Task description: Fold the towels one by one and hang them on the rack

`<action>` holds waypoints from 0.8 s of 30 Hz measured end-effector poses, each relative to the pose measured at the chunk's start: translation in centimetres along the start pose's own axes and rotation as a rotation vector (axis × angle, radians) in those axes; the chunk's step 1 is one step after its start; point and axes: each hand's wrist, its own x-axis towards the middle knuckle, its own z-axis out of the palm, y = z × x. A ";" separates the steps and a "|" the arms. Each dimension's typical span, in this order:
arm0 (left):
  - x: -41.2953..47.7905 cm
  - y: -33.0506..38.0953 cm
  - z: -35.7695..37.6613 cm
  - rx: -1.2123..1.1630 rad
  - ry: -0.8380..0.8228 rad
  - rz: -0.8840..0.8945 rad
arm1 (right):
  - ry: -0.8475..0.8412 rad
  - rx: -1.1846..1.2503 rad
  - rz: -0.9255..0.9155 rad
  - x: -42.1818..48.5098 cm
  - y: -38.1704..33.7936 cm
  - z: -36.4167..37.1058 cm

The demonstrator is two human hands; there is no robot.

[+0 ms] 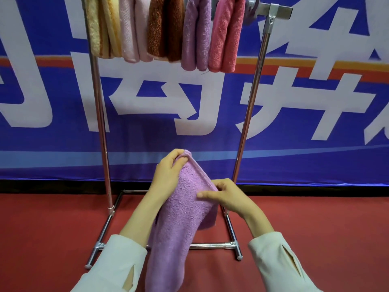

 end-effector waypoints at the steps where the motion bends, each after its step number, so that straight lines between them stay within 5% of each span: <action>1: -0.1 0.0 -0.1 0.019 0.023 0.017 | -0.016 -0.069 0.049 0.2 0.5 -0.1; 13: 0.9 -0.2 -2.4 -0.265 0.349 0.071 | -0.127 -0.574 0.459 0.2 5.0 -0.7; 24: 1.2 -3.0 -3.4 -0.225 0.397 -0.025 | 0.439 -0.500 0.573 -0.8 9.2 -2.8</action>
